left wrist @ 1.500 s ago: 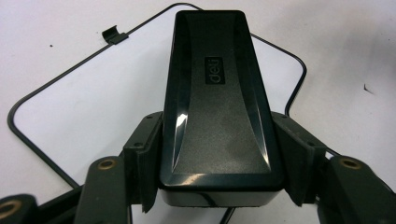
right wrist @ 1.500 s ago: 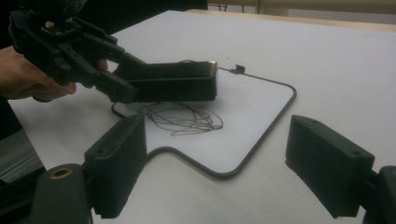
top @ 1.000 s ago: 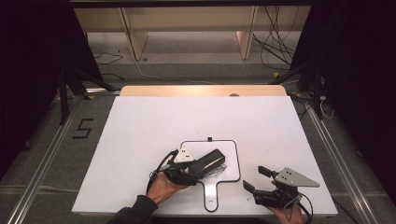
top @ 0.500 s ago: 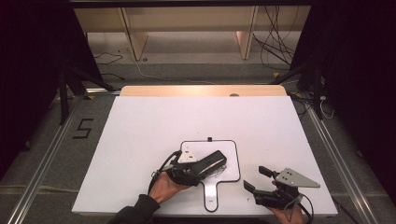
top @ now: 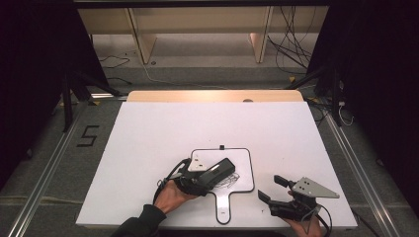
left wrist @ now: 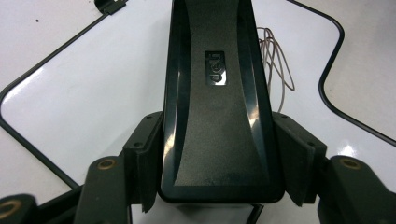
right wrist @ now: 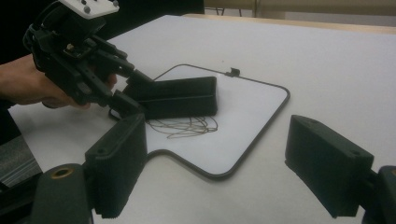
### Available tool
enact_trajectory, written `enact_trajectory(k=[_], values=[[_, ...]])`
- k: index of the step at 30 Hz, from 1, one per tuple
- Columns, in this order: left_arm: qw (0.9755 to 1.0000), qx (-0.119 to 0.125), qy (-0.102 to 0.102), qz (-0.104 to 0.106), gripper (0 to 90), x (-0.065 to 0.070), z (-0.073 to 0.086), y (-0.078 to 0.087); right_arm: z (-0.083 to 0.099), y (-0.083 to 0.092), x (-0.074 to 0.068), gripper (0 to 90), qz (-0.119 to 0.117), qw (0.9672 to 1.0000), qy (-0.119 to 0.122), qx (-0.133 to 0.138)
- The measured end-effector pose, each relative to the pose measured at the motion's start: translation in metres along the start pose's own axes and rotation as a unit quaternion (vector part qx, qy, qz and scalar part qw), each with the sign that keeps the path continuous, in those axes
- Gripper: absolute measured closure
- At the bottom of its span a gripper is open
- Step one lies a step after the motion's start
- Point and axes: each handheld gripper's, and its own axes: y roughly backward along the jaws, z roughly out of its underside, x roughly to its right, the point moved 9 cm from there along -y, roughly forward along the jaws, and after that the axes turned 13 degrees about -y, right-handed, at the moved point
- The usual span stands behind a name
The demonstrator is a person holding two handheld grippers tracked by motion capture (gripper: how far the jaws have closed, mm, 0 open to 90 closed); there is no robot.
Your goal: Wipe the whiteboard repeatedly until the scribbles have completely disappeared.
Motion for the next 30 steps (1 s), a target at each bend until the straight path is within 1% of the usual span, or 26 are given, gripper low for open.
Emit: enact_trajectory(k=[3,8,12,17,19,20,23,24,26,28,30], values=[[1.0,-0.002,-0.004,0.0,40.5,-0.001,0.002,0.002,0.0,-0.001,-0.001,21.7,-0.002,1.0,0.002,-0.001],[1.0,0.0,-0.003,0.0,40.5,0.0,0.001,0.001,0.0,-0.001,-0.002,21.7,-0.002,1.0,0.003,-0.002],[0.9999,0.0,-0.015,0.008,40.6,0.009,-0.006,-0.005,0.0,-0.001,-0.002,21.7,-0.001,1.0,0.007,-0.002],[0.9994,0.003,-0.029,0.019,40.6,0.02,-0.016,-0.013,0.001,-0.002,-0.001,21.7,0.0,1.0,0.004,-0.003],[0.9991,0.002,-0.038,0.021,40.6,0.023,-0.018,-0.015,0.001,-0.002,-0.001,21.7,0.0,1.0,0.004,-0.003],[0.999,0.003,-0.038,0.022,40.6,0.025,-0.019,-0.015,0.001,-0.002,-0.001,21.7,0.0,1.0,0.004,-0.003],[0.999,0.003,-0.039,0.023,40.6,0.025,-0.019,-0.015,0.001,-0.002,-0.001,21.7,0.0,1.0,0.004,-0.003],[0.9988,0.001,-0.042,0.024,40.6,0.024,-0.018,-0.015,0.001,-0.002,-0.001,21.7,0.001,1.0,0.005,-0.004],[0.9988,-0.002,-0.042,0.023,40.6,0.023,-0.017,-0.013,0.0,-0.002,-0.001,21.7,0.001,1.0,0.006,-0.003],[0.9988,-0.005,-0.044,0.019,40.6,0.02,-0.014,-0.011,0.001,-0.001,-0.001,21.7,0.002,1.0,0.006,-0.003],[0.9991,-0.006,-0.041,0.011,40.6,0.014,-0.011,-0.009,0.0,-0.001,-0.001,21.7,0.002,1.0,0.005,-0.002]])
